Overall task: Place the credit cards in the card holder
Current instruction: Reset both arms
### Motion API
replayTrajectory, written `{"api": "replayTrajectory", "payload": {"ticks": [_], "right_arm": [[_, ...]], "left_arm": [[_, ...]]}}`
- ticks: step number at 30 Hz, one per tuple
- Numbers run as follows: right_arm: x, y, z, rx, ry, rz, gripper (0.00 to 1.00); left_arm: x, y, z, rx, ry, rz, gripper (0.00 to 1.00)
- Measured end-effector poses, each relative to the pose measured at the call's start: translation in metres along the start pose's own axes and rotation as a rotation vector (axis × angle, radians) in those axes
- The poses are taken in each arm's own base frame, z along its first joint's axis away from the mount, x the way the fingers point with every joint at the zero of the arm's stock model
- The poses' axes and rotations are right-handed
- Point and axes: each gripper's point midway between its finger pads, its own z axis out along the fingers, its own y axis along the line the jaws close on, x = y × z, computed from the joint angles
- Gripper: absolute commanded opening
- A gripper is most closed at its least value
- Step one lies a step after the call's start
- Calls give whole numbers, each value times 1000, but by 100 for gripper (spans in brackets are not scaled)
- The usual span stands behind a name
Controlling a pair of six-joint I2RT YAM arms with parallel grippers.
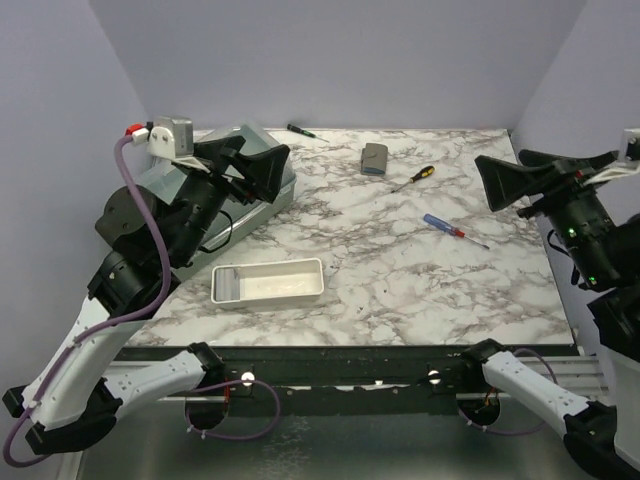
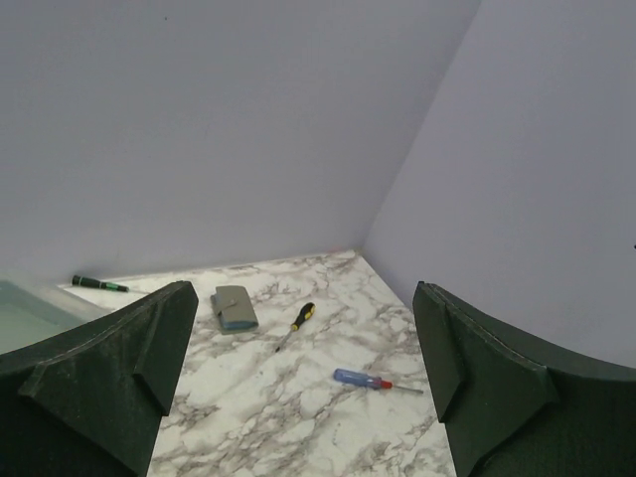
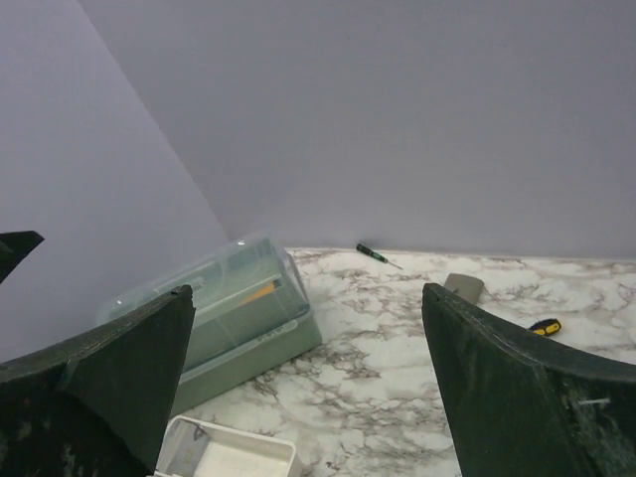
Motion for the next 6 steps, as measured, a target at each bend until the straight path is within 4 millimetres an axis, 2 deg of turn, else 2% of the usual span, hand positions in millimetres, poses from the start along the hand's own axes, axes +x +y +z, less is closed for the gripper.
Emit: {"api": "replayTrajectory", "payload": {"ticks": [3,6], "right_arm": [[-16,5,-19,-32,-66,-1,100],[-22,7,-36,-51,-112,1,100]], "left_arm": [[-12,0,-4,0,-36,-9,99],[-19,0,-8,0,-55,-14,99]]}}
